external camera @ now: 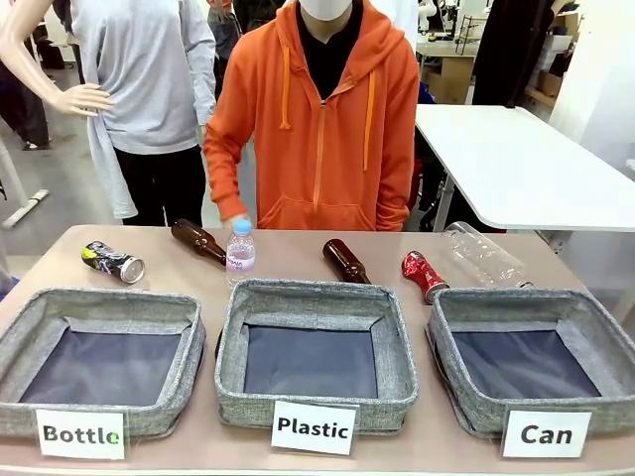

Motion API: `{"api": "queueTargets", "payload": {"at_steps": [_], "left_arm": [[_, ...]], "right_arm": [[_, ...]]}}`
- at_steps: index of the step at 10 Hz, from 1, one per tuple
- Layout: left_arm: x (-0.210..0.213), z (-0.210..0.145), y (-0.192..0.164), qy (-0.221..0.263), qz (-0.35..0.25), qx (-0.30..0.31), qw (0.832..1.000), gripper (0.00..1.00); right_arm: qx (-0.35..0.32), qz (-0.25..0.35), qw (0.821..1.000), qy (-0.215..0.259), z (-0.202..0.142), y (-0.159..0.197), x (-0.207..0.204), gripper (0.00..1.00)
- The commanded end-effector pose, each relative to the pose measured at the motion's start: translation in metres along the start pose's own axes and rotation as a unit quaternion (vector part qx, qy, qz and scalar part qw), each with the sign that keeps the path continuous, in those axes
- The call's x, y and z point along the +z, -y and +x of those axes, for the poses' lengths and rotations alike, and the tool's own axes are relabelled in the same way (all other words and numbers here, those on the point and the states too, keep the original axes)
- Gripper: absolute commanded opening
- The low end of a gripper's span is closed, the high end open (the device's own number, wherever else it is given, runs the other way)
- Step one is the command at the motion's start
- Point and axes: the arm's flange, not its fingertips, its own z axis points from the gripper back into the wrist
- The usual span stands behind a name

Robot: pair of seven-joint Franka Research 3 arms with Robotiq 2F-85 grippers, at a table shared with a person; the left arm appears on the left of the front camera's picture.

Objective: Sort the can waste into the basket.
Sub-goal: Pick up the can waste from the table and place it in the right Fabric basket.

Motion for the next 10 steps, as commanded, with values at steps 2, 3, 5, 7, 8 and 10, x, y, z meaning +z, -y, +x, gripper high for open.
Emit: {"api": "queueTargets", "payload": {"at_steps": [2, 3, 5, 7, 8, 10], "left_arm": [[0.004, 0.0, 0.004, -0.005, 0.003, -0.02, 1.0, 1.0], [0.004, 0.0, 0.004, -0.005, 0.003, -0.02, 1.0, 1.0], [0.004, 0.0, 0.004, -0.005, 0.003, -0.02, 1.0, 1.0], [0.004, 0.0, 0.004, -0.005, 0.003, -0.02, 1.0, 1.0], [0.004, 0.0, 0.004, -0.005, 0.003, -0.02, 1.0, 1.0], [0.004, 0.0, 0.004, -0.005, 0.003, -0.02, 1.0, 1.0]], "right_arm": [[0.037, -0.077, 0.996, 0.006, -0.005, -0.016, -0.02, 1.0], [0.09, -0.149, 0.985, -0.013, -0.011, -0.045, -0.046, 1.0], [0.19, -0.232, 0.952, -0.063, -0.015, -0.097, -0.109, 1.0], [0.272, -0.29, 0.908, -0.132, -0.027, -0.13, -0.192, 1.0], [0.322, -0.325, 0.872, -0.176, -0.05, -0.144, -0.244, 1.0], [0.412, -0.387, 0.793, -0.226, -0.109, -0.152, -0.319, 1.0]]}}
